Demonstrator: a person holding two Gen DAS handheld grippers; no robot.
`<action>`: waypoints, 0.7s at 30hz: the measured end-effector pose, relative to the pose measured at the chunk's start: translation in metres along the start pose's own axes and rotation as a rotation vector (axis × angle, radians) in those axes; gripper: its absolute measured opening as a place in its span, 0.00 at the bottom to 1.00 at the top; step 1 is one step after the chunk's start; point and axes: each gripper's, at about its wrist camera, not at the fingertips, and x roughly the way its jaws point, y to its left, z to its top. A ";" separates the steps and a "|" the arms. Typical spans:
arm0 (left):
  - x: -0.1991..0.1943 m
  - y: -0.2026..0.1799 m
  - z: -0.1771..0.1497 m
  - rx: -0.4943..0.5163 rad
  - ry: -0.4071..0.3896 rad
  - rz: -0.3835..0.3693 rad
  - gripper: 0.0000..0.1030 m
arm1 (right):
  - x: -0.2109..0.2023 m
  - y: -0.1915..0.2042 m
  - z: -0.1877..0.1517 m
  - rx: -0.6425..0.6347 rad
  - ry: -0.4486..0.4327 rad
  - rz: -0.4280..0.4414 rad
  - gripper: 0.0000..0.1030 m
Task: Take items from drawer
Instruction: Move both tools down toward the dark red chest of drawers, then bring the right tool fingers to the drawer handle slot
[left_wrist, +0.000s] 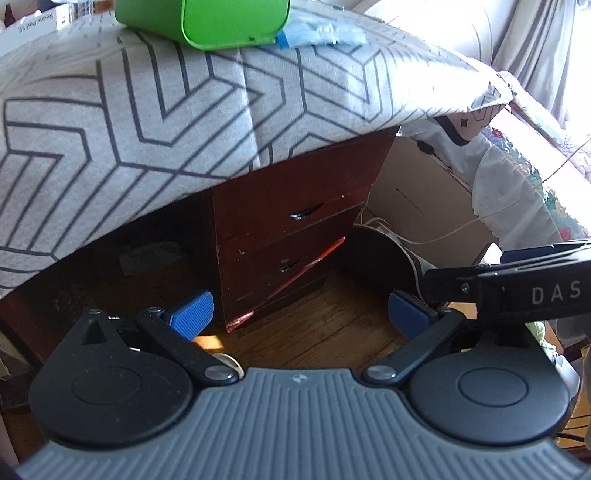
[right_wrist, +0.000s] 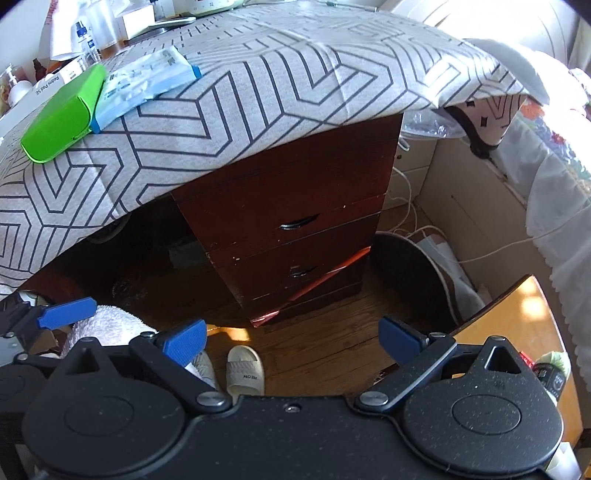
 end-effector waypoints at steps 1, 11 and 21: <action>0.009 -0.007 0.000 0.030 0.020 -0.004 0.99 | 0.005 -0.004 -0.003 0.027 0.019 0.004 0.98; 0.091 -0.076 0.015 0.385 0.050 0.009 1.00 | 0.060 -0.074 -0.020 0.196 0.121 -0.046 0.97; 0.207 -0.029 -0.014 0.036 -0.180 0.078 1.00 | 0.150 -0.149 -0.016 0.562 0.165 0.094 0.97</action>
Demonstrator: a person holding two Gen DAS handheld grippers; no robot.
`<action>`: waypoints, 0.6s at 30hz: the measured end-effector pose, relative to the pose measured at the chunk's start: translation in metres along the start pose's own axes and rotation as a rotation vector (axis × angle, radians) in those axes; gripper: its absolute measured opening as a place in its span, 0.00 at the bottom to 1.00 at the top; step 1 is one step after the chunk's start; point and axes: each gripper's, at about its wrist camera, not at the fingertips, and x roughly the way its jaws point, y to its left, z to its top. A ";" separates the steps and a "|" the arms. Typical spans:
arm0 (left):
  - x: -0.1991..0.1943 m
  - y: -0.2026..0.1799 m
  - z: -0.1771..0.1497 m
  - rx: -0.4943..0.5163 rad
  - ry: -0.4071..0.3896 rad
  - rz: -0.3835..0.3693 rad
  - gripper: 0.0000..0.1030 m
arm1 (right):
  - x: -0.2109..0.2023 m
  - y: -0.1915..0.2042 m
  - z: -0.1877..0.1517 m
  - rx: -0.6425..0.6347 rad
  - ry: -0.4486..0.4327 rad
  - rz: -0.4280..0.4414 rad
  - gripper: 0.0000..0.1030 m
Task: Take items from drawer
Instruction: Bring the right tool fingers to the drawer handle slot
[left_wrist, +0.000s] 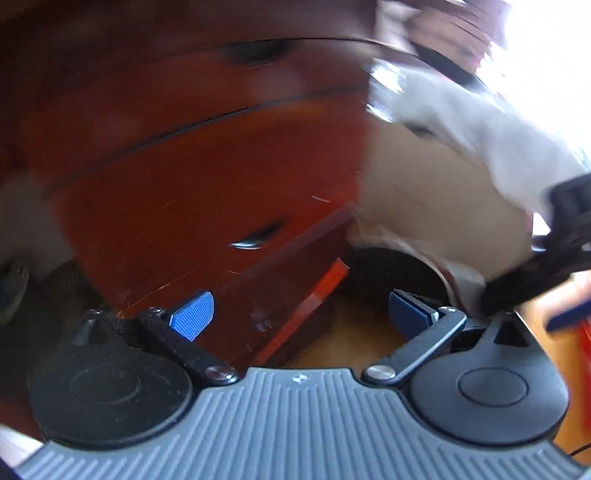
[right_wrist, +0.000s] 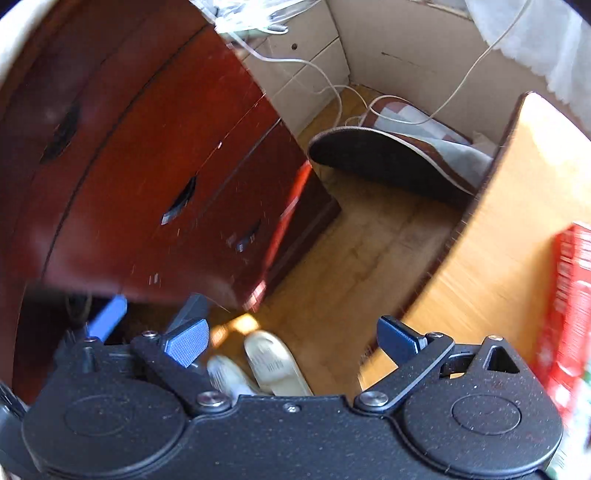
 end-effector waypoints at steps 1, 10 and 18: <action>0.010 0.012 0.001 -0.085 0.043 -0.028 1.00 | 0.012 -0.003 0.002 0.013 -0.018 0.031 0.97; 0.059 0.071 0.006 -0.384 -0.002 -0.147 1.00 | 0.098 0.006 0.013 0.052 -0.185 0.376 0.97; 0.079 0.089 0.002 -0.443 0.036 -0.130 1.00 | 0.167 0.017 0.021 0.120 -0.273 0.481 0.93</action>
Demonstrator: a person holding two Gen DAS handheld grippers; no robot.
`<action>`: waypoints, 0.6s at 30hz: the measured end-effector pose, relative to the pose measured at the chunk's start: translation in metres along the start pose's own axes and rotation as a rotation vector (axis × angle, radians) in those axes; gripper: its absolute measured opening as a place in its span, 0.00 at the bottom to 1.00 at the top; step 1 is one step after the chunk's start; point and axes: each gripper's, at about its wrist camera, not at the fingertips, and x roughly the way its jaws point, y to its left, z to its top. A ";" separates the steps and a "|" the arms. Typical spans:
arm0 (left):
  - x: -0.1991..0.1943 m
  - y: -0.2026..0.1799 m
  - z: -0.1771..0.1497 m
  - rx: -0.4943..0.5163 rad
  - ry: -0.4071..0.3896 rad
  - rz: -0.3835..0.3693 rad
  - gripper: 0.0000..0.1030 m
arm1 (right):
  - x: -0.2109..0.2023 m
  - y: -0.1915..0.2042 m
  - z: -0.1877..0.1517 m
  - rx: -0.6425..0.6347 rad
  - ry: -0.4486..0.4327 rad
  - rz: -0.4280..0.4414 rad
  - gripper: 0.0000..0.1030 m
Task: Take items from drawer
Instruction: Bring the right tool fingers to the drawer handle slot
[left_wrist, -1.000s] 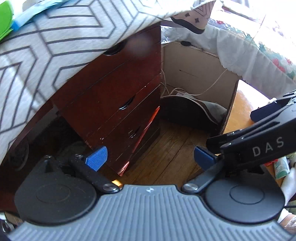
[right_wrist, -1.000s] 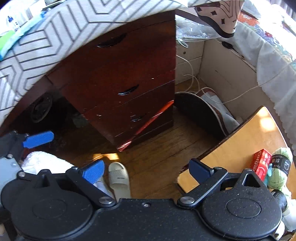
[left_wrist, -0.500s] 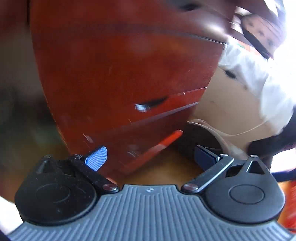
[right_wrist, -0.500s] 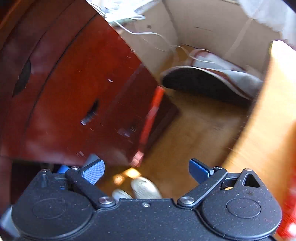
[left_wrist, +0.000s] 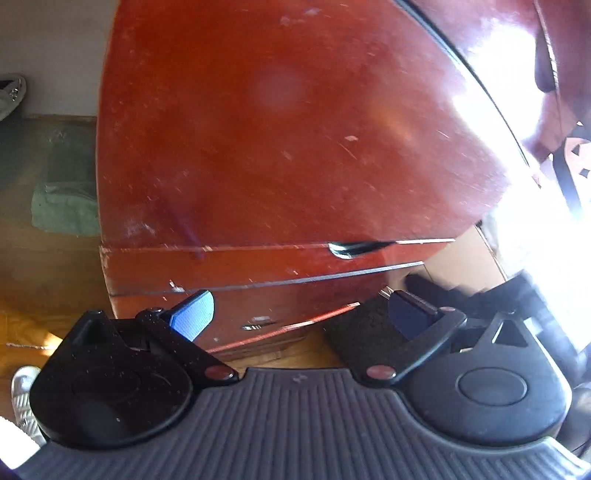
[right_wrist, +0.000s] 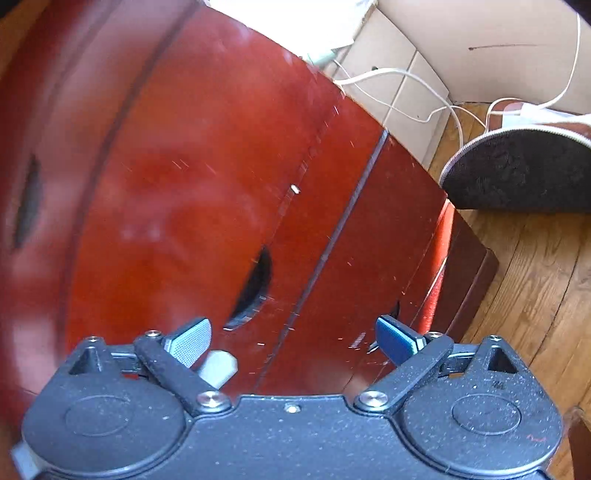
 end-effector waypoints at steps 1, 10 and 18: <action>0.002 0.004 0.001 -0.020 0.011 -0.005 1.00 | 0.005 -0.002 -0.003 0.007 -0.012 -0.005 0.92; 0.021 0.050 -0.002 -0.324 0.109 -0.022 1.00 | 0.031 -0.007 -0.009 0.093 -0.005 0.061 0.73; 0.011 0.060 -0.011 -0.286 0.073 0.038 1.00 | 0.039 -0.015 -0.008 0.181 -0.116 0.096 0.76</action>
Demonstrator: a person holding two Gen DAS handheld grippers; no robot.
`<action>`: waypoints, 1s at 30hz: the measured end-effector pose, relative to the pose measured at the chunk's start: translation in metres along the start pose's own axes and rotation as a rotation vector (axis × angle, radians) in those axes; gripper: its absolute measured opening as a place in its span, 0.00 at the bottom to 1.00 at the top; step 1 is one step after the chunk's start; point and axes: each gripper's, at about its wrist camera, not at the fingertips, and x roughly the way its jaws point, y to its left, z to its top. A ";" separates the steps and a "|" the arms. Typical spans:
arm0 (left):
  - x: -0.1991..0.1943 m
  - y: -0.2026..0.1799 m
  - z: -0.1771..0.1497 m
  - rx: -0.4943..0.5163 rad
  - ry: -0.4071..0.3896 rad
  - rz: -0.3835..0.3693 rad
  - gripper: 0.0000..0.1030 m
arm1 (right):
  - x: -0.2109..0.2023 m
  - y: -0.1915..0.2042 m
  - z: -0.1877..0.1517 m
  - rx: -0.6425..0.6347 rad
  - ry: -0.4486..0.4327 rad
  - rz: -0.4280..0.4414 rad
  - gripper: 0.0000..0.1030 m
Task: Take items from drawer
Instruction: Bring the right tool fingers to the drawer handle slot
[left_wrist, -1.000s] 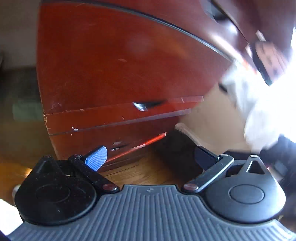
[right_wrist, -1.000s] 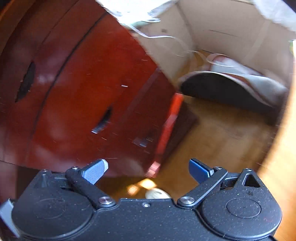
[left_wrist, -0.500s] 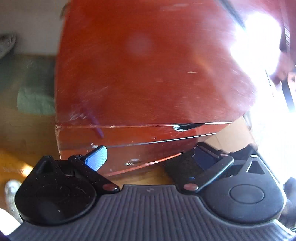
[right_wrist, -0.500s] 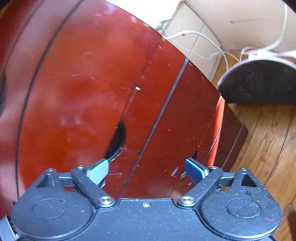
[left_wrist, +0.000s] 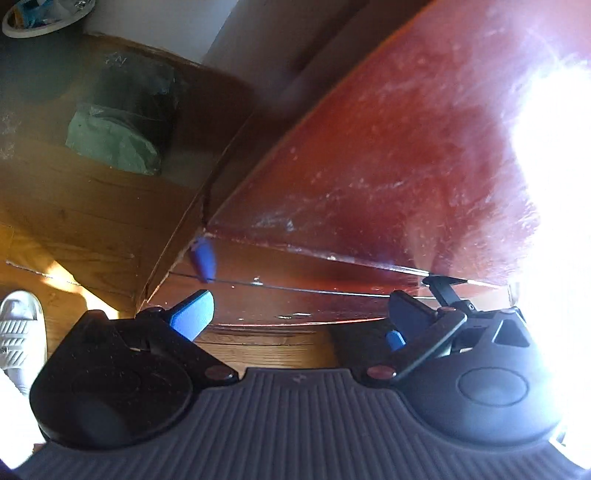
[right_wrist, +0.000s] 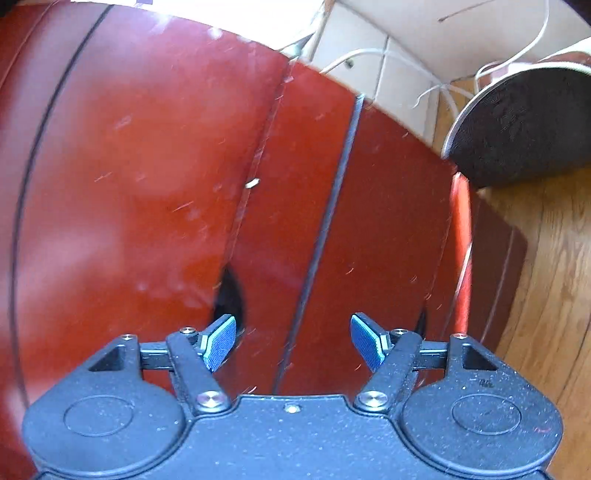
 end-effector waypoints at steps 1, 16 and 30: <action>0.001 0.001 0.002 0.001 0.005 -0.002 1.00 | -0.001 -0.002 0.000 0.009 -0.015 0.006 0.76; 0.014 -0.030 0.007 0.265 0.034 0.163 1.00 | -0.008 0.053 -0.007 -0.222 0.008 -0.162 0.86; 0.010 -0.036 -0.016 0.643 0.174 0.228 1.00 | -0.038 0.060 -0.004 -0.420 0.081 -0.359 0.82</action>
